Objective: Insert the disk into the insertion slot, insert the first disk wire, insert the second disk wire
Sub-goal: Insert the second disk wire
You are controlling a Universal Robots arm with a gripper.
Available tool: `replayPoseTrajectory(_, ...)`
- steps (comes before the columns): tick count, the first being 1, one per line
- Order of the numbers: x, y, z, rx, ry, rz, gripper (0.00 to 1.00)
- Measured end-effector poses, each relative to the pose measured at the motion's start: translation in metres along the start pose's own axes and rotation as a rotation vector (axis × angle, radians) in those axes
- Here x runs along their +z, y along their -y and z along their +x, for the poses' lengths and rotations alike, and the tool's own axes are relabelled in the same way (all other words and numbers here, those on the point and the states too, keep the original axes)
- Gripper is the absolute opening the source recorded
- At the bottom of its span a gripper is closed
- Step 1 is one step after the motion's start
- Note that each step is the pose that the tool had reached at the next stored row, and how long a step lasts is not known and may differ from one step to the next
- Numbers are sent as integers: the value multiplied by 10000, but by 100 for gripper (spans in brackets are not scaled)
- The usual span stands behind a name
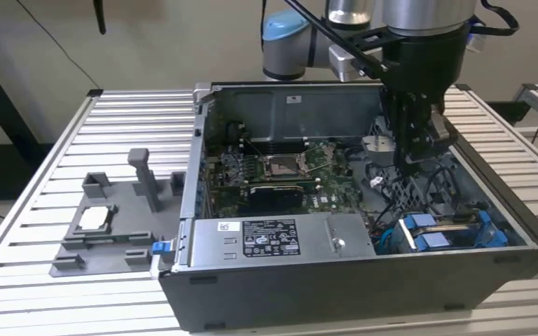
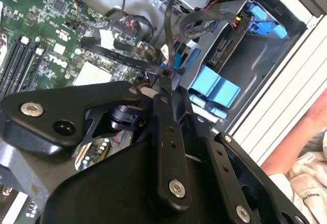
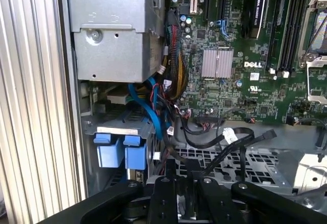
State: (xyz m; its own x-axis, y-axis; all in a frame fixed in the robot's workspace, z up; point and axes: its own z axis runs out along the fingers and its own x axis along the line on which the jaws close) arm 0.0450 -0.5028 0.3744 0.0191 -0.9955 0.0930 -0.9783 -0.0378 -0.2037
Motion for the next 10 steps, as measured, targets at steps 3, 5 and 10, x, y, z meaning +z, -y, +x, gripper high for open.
replayPoseTrajectory(3,13,-3,-3,-26,-137,21,23)
replayPoseTrajectory(5,16,-5,-6,-32,-183,49,23)
replayPoseTrajectory(10,28,-6,-21,-25,-209,192,23)
